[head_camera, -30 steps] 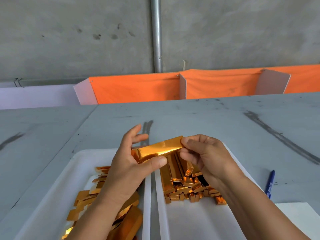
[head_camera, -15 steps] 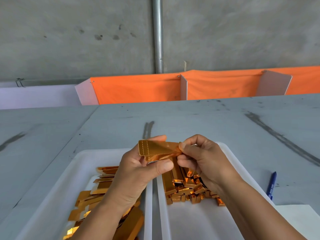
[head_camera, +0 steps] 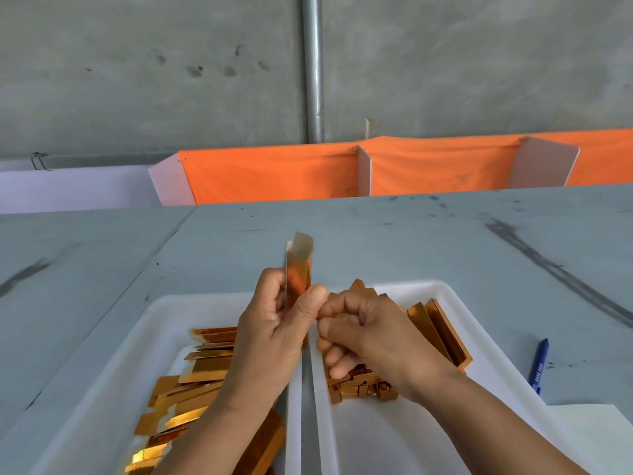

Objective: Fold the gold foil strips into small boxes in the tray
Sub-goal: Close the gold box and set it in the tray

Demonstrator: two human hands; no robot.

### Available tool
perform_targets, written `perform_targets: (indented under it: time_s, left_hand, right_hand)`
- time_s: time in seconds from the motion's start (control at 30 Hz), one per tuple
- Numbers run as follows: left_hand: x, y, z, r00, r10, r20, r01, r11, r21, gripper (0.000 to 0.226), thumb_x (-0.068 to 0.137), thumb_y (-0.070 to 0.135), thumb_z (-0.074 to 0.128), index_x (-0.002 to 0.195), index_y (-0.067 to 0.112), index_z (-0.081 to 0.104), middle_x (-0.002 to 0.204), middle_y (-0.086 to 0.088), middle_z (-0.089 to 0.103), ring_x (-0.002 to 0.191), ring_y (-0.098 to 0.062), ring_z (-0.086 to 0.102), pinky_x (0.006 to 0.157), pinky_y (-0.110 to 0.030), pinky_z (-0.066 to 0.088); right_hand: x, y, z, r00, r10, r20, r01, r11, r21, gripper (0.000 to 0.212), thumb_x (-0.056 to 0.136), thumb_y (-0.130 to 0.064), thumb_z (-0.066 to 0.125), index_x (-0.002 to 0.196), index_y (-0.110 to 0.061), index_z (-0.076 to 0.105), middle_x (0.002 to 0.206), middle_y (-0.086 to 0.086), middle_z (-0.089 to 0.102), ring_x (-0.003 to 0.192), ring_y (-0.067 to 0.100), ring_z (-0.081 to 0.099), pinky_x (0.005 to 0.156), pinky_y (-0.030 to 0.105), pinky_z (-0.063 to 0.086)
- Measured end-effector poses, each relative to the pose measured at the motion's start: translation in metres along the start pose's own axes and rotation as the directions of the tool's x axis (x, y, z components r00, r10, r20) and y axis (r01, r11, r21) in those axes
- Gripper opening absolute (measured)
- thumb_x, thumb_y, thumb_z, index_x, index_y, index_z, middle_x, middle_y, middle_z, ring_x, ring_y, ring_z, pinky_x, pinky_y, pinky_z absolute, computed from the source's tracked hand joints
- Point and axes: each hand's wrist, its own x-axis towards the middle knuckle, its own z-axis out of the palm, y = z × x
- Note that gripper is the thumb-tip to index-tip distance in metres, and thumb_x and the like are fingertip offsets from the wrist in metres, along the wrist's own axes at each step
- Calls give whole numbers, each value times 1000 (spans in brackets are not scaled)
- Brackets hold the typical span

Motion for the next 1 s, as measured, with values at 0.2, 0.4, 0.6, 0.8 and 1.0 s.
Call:
perform_targets:
  time_s: [0.2,0.4,0.6,0.8,1.0]
  left_hand:
    - [-3,-12,5,1000,22,4,-22,888,459,37,83,68,32,84,31,37,52,5,44,53,-2,54,41,-15,40]
    - [-5,-18,12,997,53,62,-80,790,608,44,78,73,21,95,34,34,58,12,45,51,-2,52,47,-9,39]
    - [-5,-17,13,993,93,78,-121,756,644,39,80,71,24,97,37,34,58,15,42,47,-1,49,46,-7,37]
    - [-8,-11,15,974,149,172,-226,708,669,39,81,69,22,92,35,36,60,14,41,48,-4,46,42,-13,34]
    - [-8,-9,16,965,161,205,-260,652,713,62,79,69,15,111,28,49,77,15,48,62,-7,52,53,-9,35]
  right_hand:
    - [-2,0,-7,938,-184,-294,142,977,-158,12,96,-24,61,89,-30,67,65,4,68,53,17,64,57,30,58]
    - [-3,1,-6,858,-335,-390,231,929,-289,9,93,-30,64,88,-36,68,71,-13,69,58,7,64,56,23,58]
    - [-2,2,-6,872,-320,-371,212,929,-302,9,94,-29,64,93,-38,68,72,-16,68,64,10,65,58,26,58]
    - [-2,2,-9,932,-249,-265,184,951,-247,23,95,-14,58,85,-33,65,59,-3,61,49,20,53,48,33,50]
    - [-3,-3,-12,941,-201,-274,145,967,-210,22,92,-13,57,76,-25,67,57,-6,58,52,11,49,52,32,43]
